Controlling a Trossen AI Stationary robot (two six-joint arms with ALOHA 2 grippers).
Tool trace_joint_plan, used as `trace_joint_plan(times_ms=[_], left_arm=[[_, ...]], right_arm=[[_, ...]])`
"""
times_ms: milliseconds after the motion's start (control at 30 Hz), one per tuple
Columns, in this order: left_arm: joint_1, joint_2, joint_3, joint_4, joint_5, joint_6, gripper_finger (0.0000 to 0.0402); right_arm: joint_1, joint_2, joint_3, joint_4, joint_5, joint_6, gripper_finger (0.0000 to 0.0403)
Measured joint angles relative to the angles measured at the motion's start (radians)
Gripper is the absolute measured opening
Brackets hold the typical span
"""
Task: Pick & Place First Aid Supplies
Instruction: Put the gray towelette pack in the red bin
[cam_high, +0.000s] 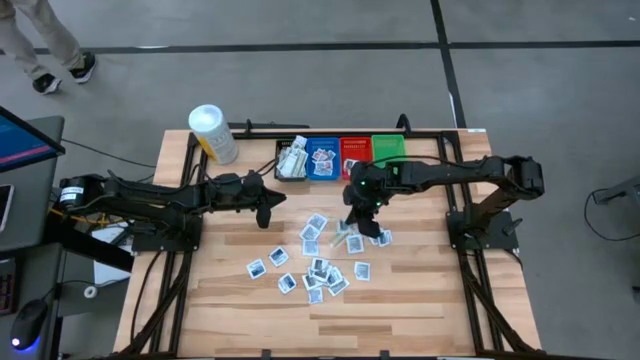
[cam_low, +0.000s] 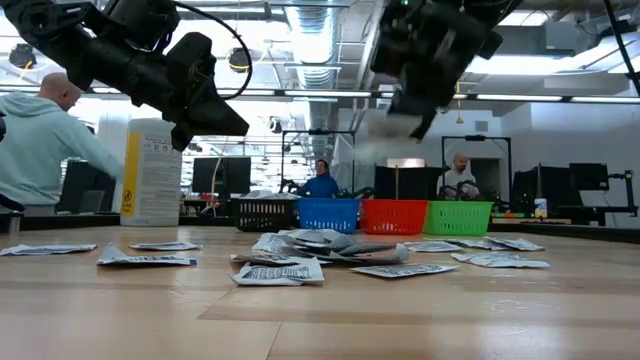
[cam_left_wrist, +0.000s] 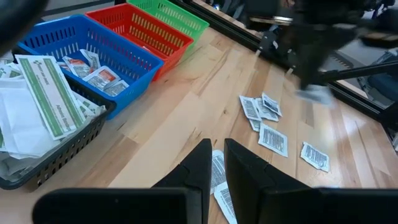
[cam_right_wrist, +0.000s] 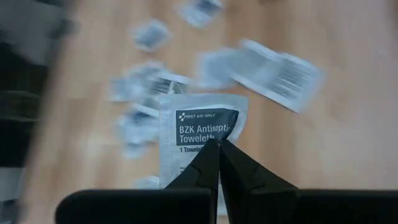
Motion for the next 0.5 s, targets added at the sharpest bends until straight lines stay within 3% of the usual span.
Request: trace_joint_plan(times_ms=[100,233,500], left_arm=[[0.000,0.000,0.000,0.001,0.000,0.000,0.0043],[0.000,0.000,0.000,0.007,0.000,0.000,0.0043],[0.000,0.000,0.000,0.015,0.000,-0.004,0.0043]], right_arm=[[-0.001,0.006,-0.003,-0.087,0.089,0.008,0.0000],[0.001,0.021,-0.003,-0.087,0.075,0.008,0.0000],[0.000,0.019,-0.003,0.086,0.087,0.042,0.0000]])
